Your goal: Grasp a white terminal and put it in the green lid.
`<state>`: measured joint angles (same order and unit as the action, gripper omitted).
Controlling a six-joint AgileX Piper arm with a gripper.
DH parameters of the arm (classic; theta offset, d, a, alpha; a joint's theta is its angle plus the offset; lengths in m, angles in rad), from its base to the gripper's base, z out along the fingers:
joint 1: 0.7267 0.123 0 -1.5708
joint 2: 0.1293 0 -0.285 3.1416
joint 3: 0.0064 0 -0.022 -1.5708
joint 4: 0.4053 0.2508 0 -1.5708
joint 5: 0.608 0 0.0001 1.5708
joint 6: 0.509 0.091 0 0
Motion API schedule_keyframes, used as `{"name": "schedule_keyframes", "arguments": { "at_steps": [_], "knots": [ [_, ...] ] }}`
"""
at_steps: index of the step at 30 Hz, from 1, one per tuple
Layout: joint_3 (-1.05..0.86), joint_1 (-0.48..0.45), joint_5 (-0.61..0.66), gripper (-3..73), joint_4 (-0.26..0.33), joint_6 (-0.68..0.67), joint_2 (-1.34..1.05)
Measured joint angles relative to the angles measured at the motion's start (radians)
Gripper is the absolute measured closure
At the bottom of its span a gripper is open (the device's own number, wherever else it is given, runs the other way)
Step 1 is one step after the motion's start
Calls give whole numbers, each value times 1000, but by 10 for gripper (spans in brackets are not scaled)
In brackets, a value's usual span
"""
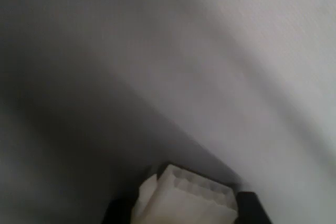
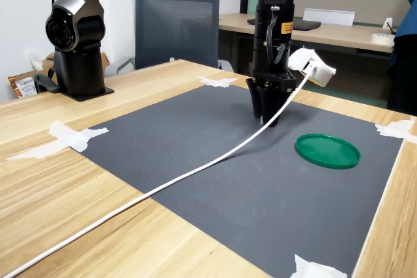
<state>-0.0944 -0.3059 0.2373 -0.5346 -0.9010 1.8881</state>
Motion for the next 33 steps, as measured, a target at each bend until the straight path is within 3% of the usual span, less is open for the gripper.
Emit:
{"name": "schedule_keyframes", "arguments": {
  "at_steps": [6,22,33],
  "knots": [
    [0,-28,42,352,6,5,-80],
    [0,-233,92,353,9,6,-168],
    [6,-244,77,353,43,5,-168]
  ]
}}
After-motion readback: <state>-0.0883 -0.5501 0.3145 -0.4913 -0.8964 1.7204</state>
